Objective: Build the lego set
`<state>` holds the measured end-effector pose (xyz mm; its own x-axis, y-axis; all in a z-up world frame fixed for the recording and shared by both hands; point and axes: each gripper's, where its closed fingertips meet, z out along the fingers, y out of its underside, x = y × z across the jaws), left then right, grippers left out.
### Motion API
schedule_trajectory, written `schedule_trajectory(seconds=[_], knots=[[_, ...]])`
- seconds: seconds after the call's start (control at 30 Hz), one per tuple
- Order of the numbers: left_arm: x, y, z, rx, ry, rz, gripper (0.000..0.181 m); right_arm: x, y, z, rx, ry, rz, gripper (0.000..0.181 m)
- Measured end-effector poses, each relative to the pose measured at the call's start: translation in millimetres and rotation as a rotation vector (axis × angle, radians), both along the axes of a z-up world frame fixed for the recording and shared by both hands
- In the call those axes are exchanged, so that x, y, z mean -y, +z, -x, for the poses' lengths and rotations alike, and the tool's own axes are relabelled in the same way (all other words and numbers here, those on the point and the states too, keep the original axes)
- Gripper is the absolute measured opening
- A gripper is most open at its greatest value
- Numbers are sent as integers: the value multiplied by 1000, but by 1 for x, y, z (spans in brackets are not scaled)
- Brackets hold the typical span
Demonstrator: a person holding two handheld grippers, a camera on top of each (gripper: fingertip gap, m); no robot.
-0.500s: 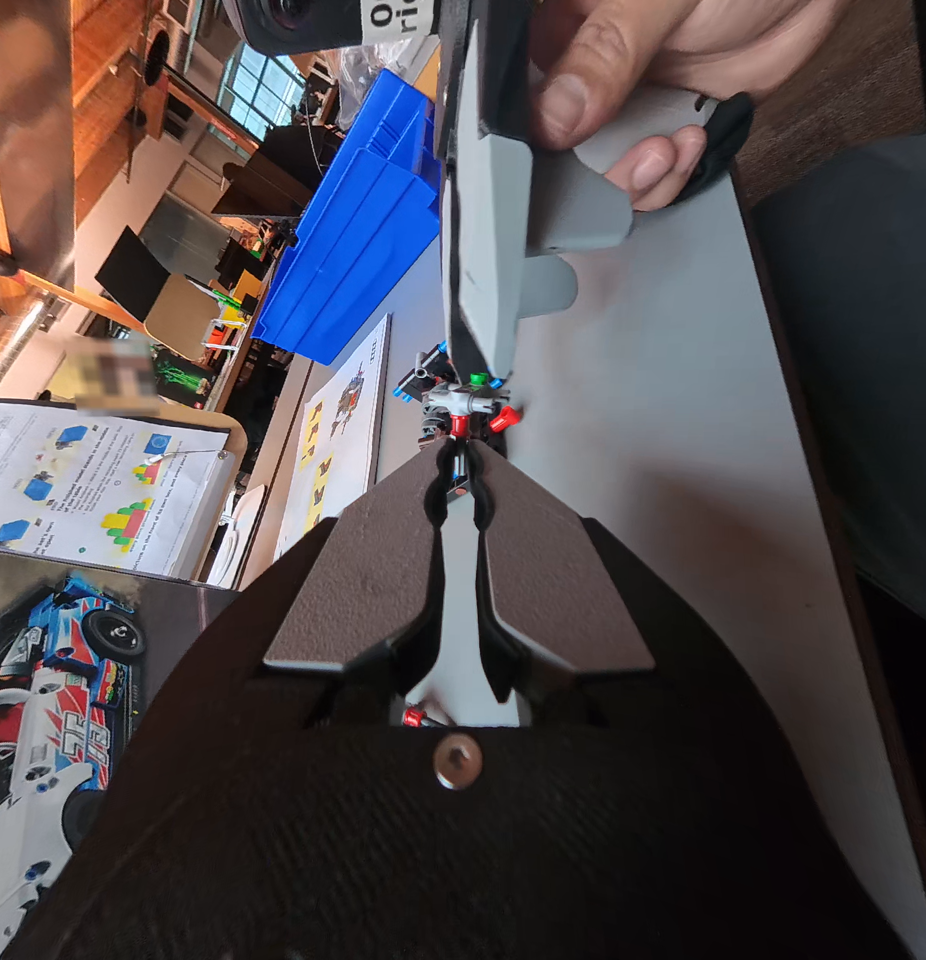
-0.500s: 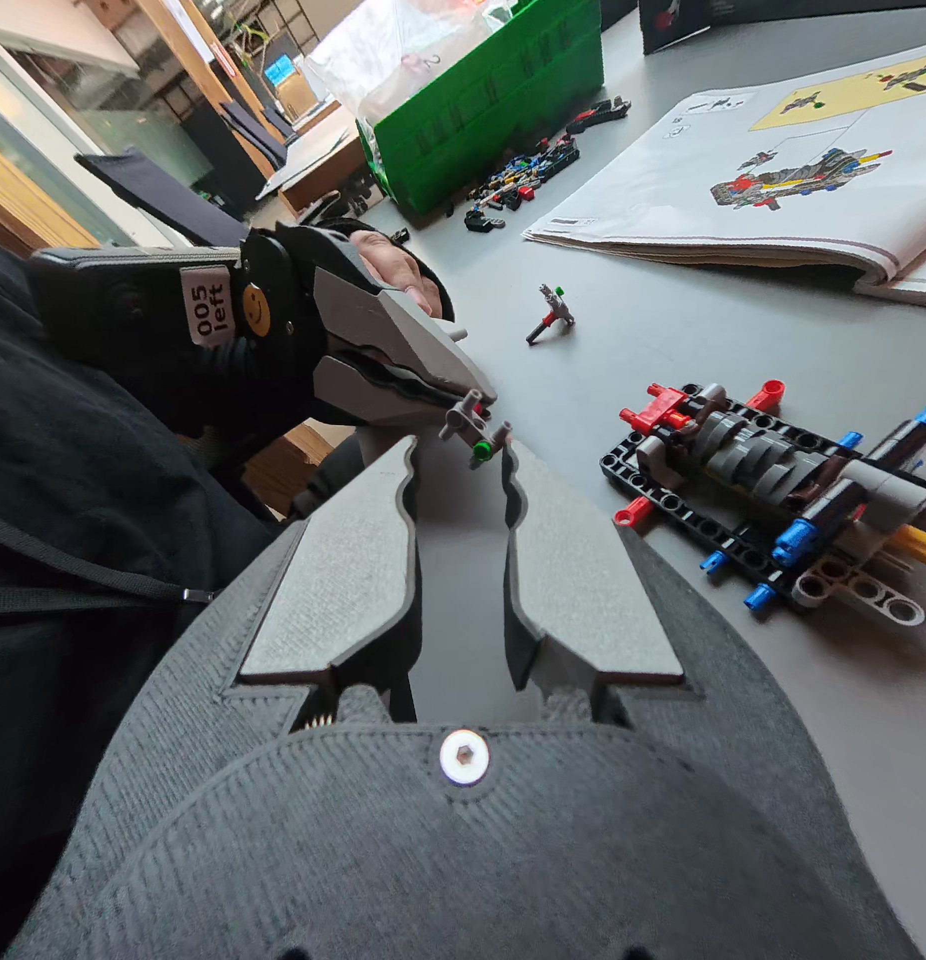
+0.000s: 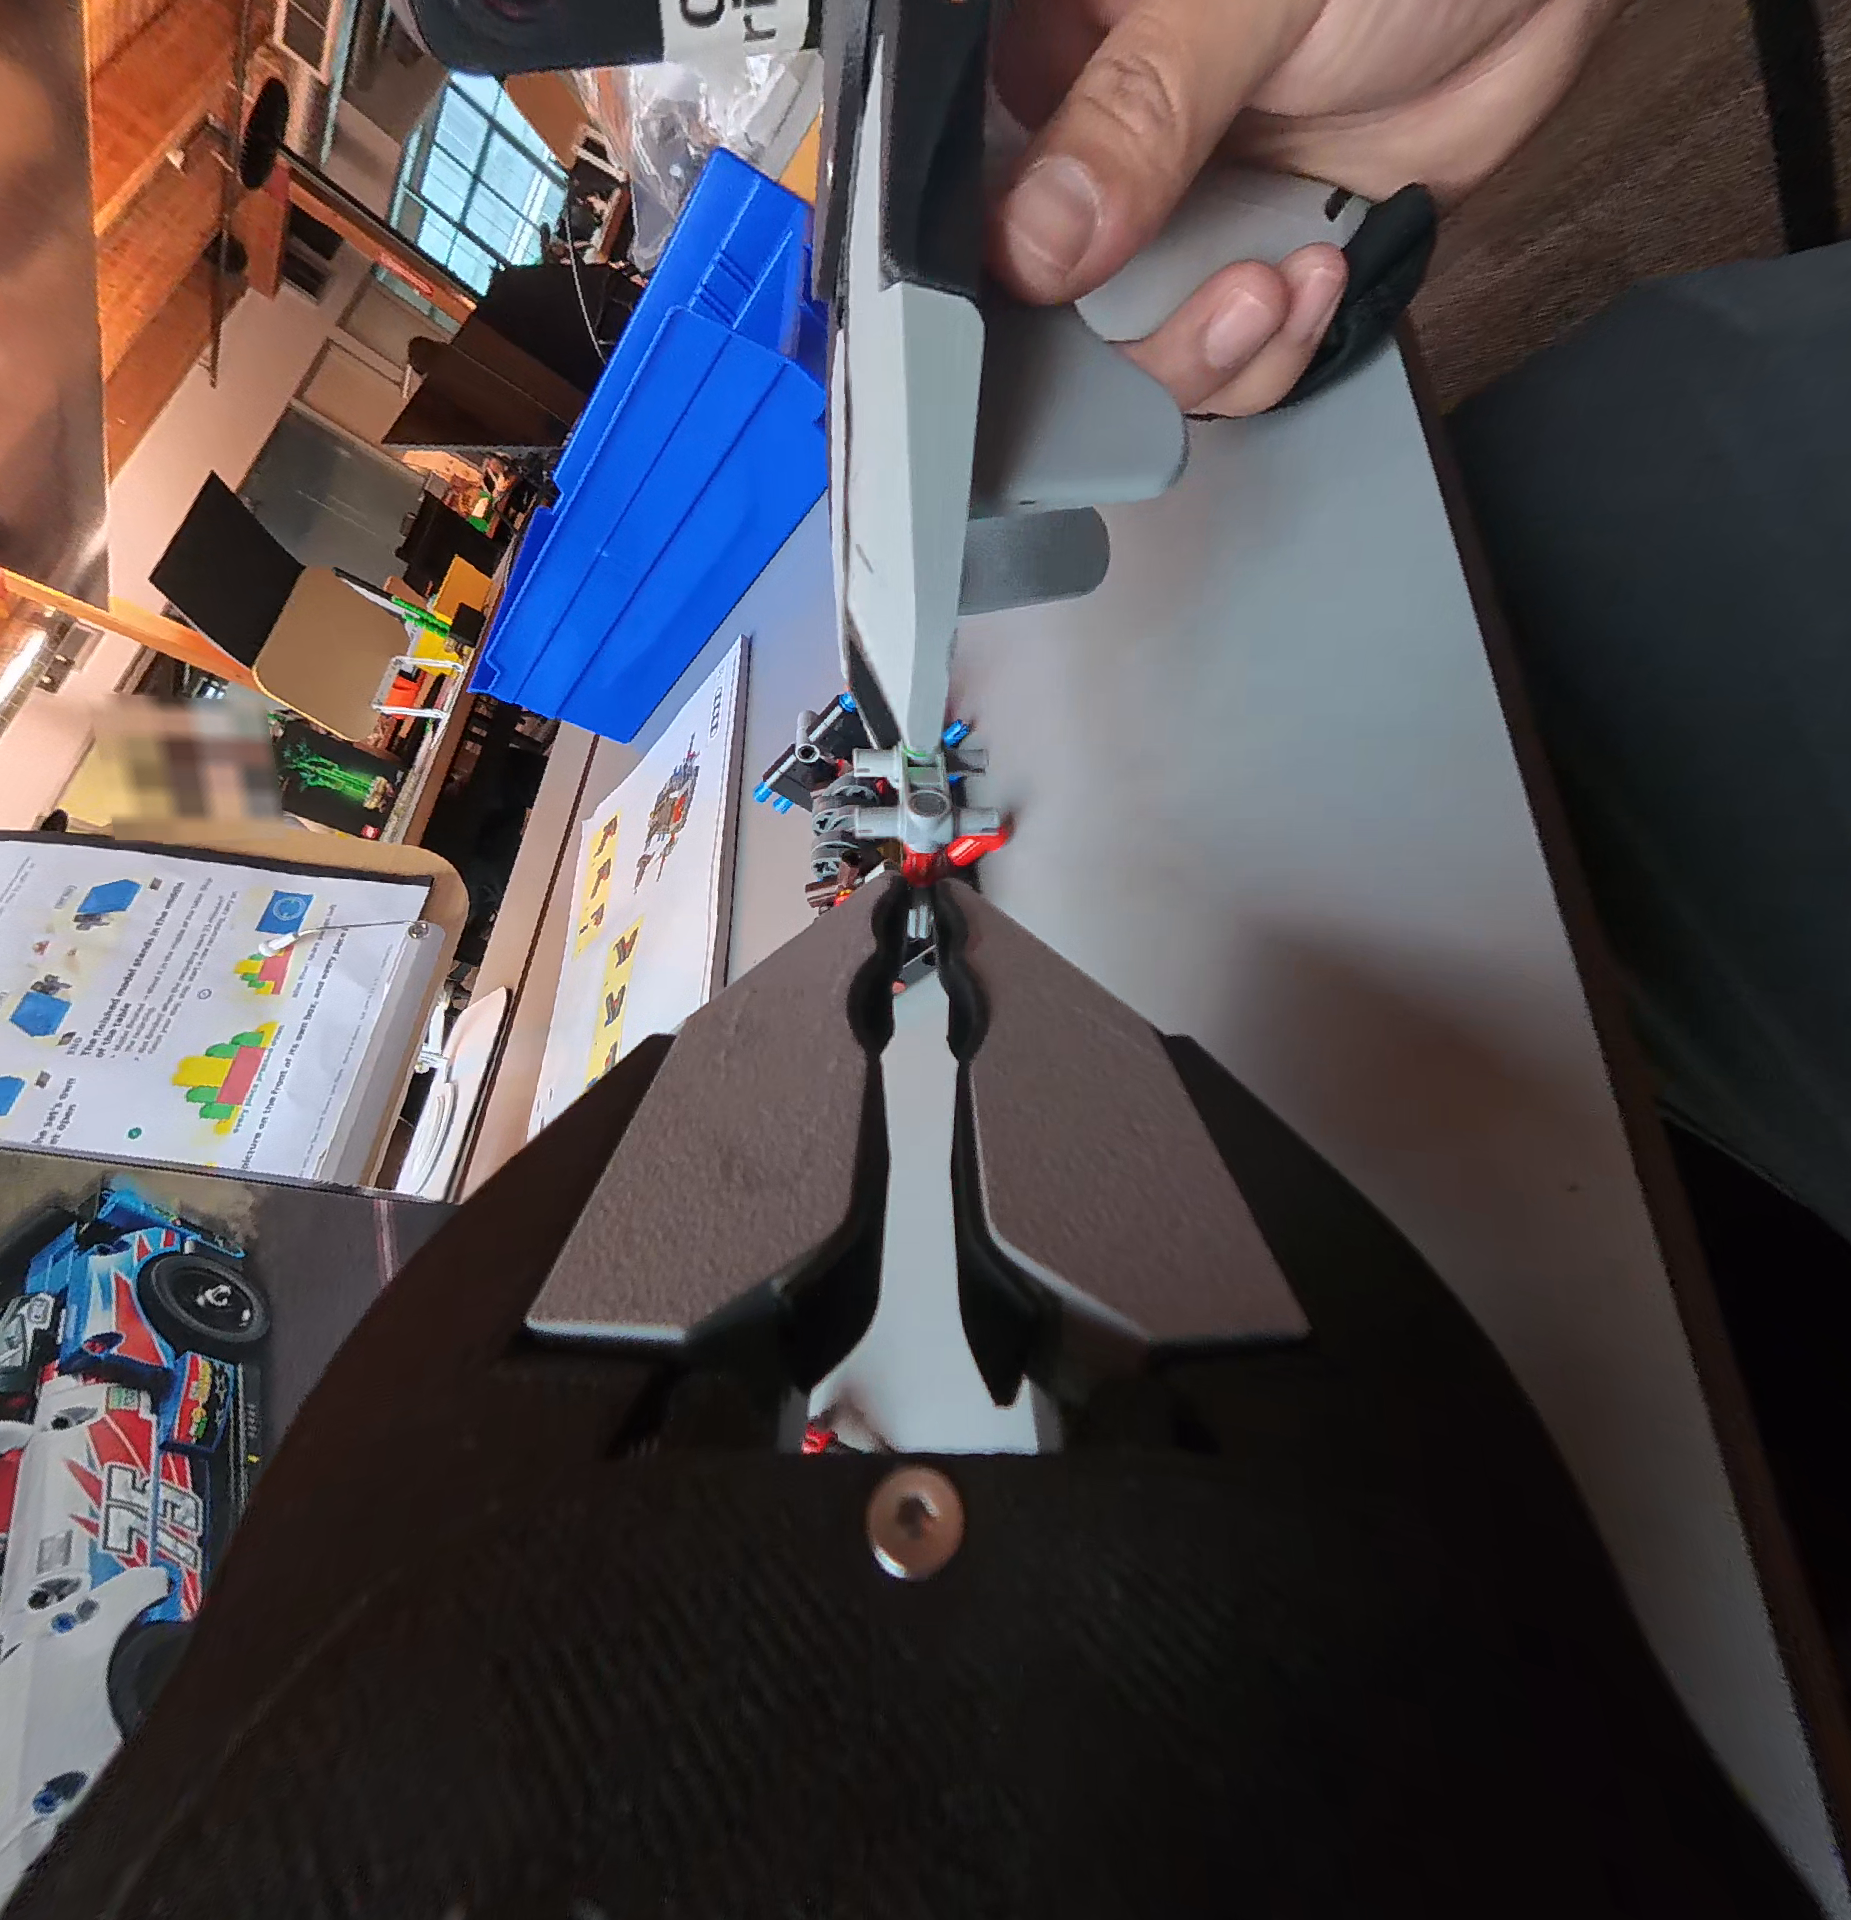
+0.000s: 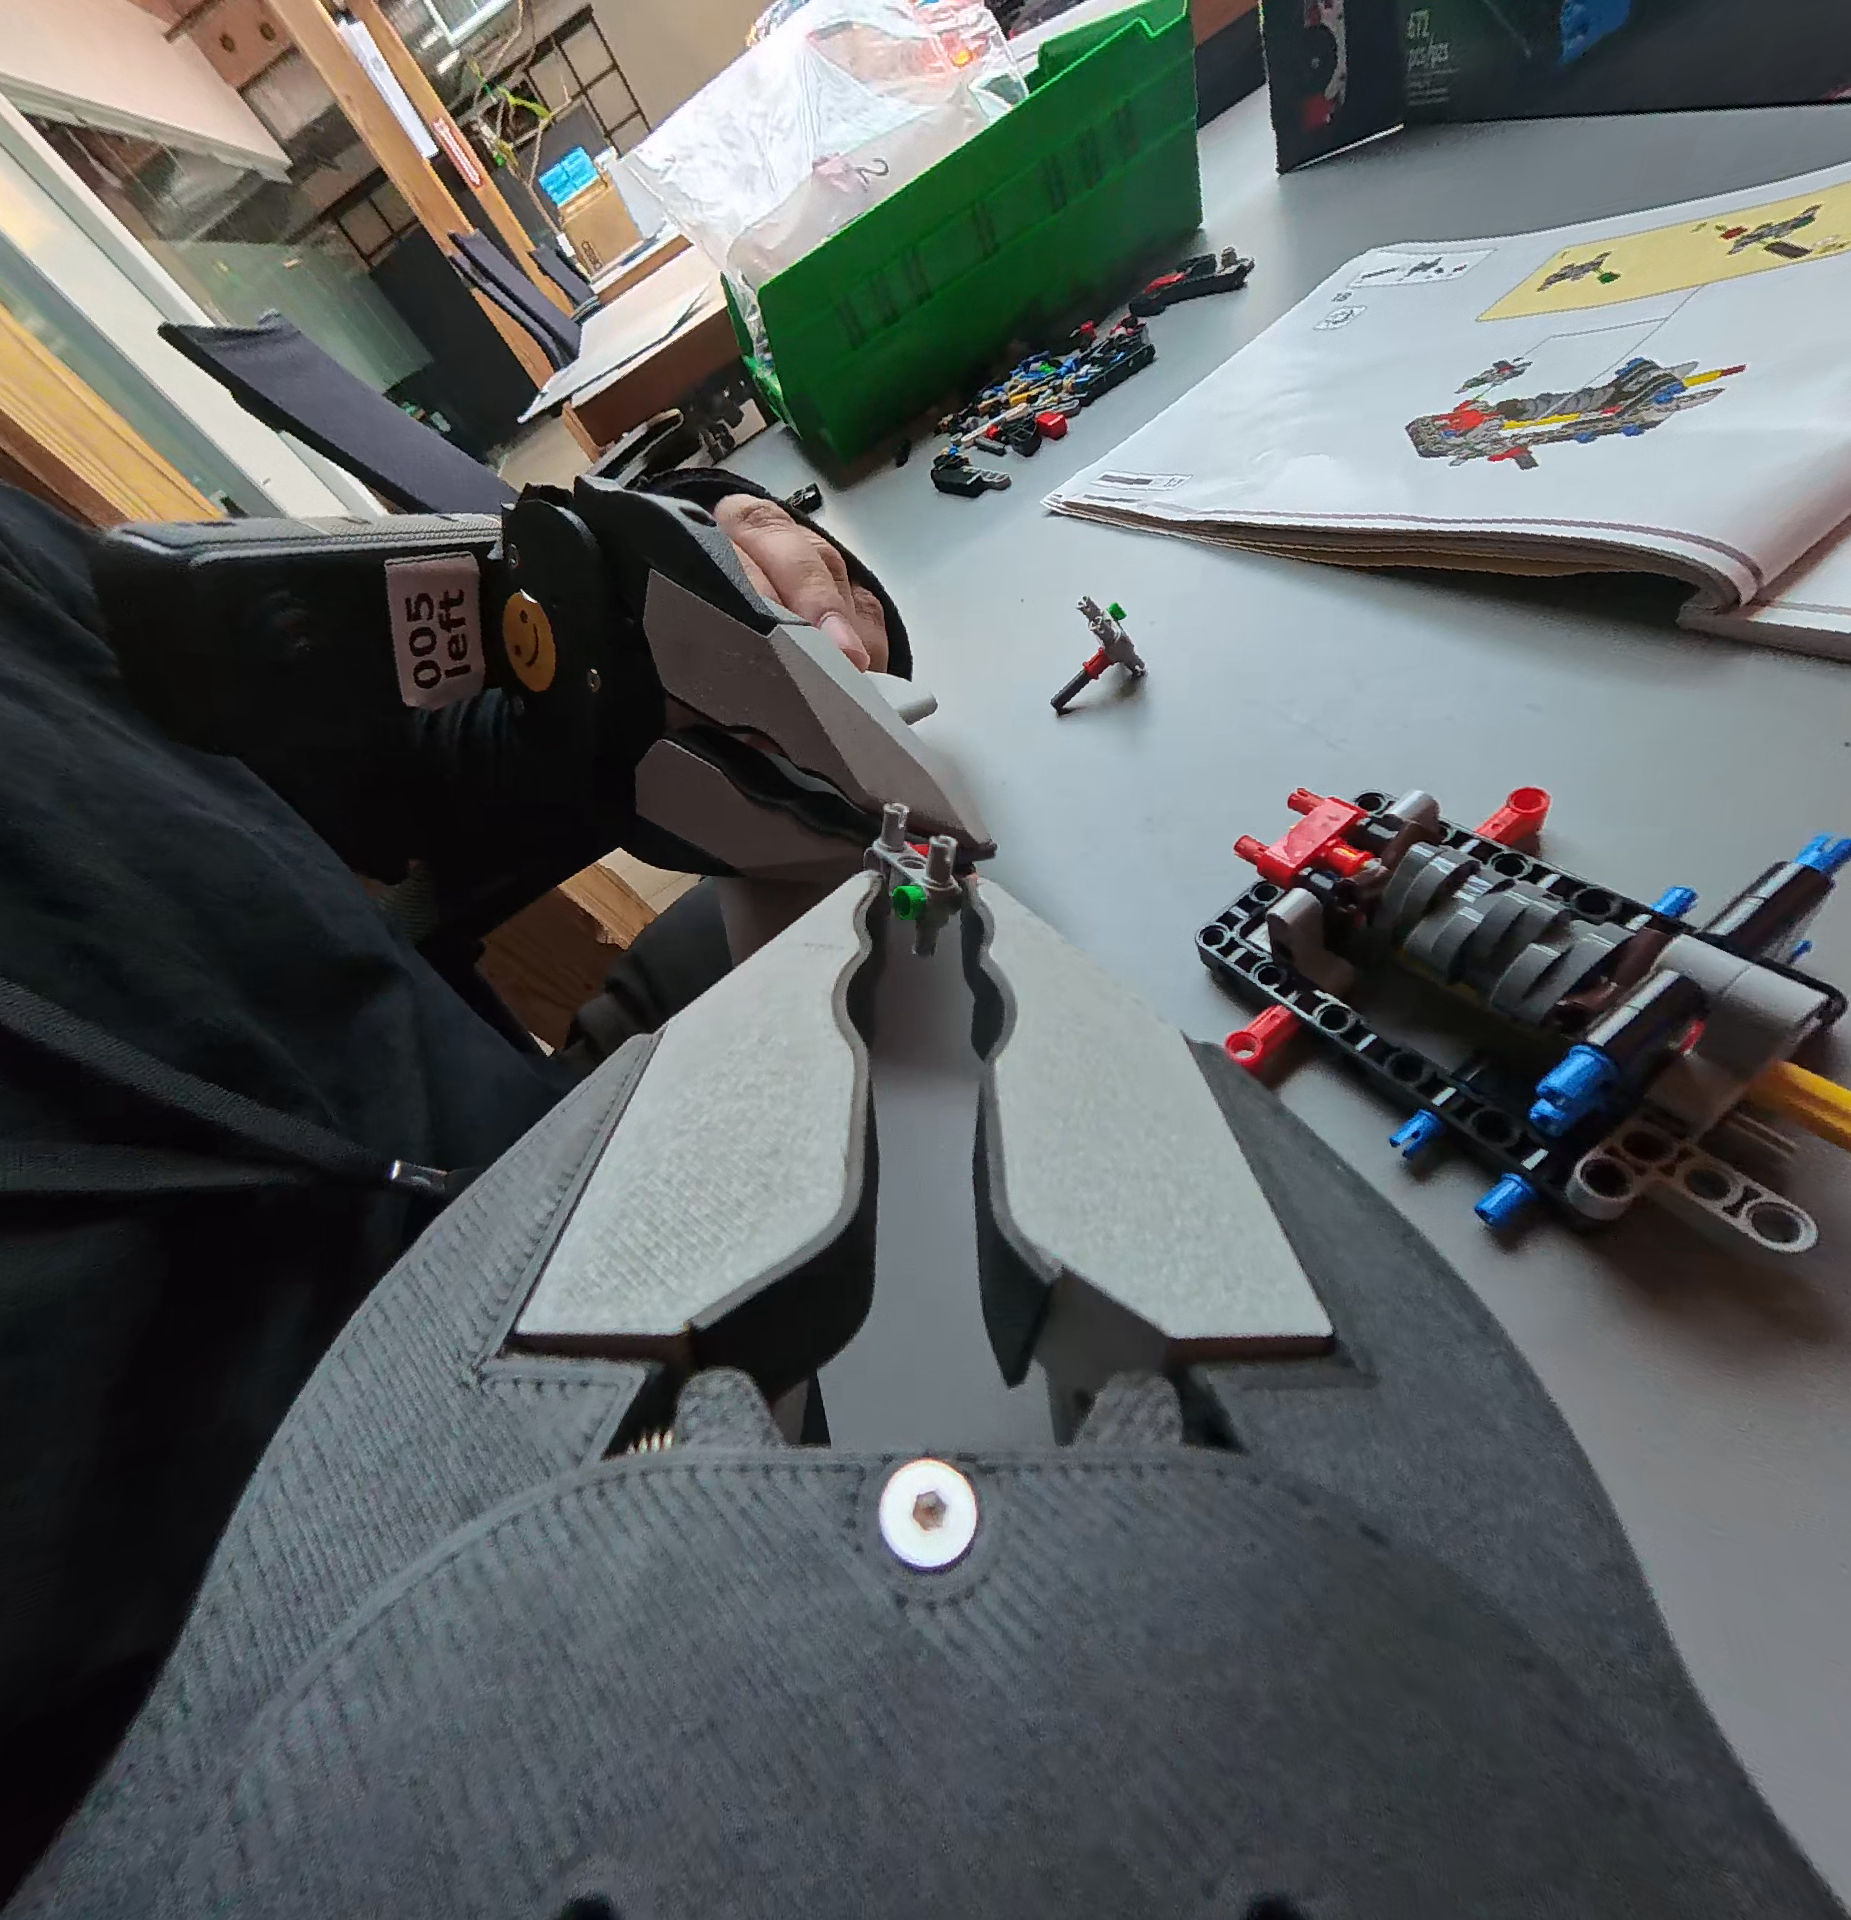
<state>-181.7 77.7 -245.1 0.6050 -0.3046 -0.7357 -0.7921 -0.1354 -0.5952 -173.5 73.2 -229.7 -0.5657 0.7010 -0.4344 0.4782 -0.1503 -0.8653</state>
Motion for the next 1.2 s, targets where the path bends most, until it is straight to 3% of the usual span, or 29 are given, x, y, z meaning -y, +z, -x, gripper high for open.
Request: schedule_trajectory(seconds=[1.0, 1.2], knots=[[1, -4, 1, -5, -17, 23, 2, 1, -1, 3, 11, 14, 7, 9], [1, -7, 1, -16, -14, 29, 2, 1, 3, 1, -6, 27, 30, 17]])
